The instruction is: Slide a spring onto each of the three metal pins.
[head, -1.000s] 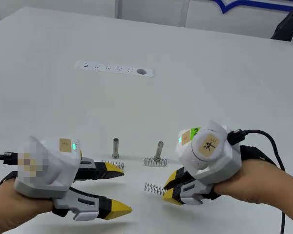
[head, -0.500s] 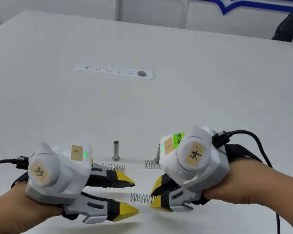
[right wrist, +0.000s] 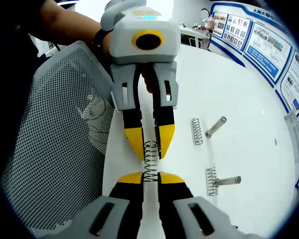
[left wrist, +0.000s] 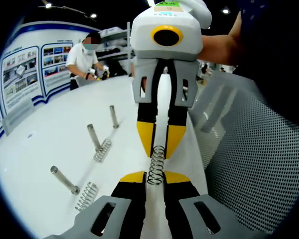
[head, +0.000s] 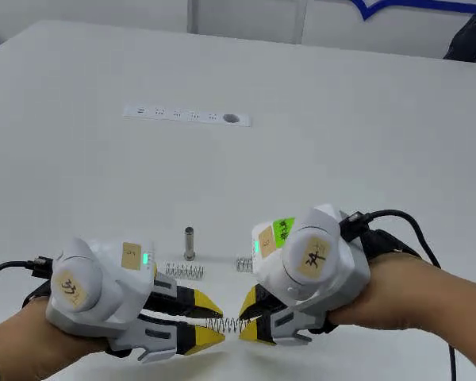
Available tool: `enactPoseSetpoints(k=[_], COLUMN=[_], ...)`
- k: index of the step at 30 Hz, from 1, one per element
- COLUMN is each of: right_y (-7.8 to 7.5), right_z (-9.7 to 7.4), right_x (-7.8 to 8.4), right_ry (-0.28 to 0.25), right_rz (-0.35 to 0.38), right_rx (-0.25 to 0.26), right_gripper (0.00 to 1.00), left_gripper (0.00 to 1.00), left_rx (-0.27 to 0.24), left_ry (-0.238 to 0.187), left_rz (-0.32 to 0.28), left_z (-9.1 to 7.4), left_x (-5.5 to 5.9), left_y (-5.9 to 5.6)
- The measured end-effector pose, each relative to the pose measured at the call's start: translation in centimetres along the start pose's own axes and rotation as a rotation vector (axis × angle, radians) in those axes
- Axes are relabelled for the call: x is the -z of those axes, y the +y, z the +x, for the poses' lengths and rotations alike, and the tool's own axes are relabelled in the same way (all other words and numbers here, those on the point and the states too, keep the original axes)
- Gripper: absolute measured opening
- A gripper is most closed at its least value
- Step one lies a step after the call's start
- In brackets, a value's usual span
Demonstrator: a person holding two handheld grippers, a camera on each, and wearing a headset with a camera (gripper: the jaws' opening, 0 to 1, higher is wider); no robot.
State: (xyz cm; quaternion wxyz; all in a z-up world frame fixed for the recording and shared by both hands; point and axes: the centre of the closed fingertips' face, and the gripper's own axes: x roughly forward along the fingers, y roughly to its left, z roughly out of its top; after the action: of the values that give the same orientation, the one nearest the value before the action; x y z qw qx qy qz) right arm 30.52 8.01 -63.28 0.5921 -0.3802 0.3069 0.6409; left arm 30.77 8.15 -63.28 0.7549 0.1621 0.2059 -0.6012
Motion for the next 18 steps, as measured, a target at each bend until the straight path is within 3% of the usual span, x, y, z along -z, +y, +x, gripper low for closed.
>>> enactPoseSetpoints(k=[18], right_y=[0.22], right_z=[0.55], right_x=[0.36], right_ry=[-0.014], right_rz=[0.035], right_rx=[-0.020], right_gripper=[0.15], left_gripper=[0.10], left_rx=[0.013], left_ry=[-0.013], left_rz=[0.014], left_z=[-0.13], left_x=[-0.46], left_y=[-0.34])
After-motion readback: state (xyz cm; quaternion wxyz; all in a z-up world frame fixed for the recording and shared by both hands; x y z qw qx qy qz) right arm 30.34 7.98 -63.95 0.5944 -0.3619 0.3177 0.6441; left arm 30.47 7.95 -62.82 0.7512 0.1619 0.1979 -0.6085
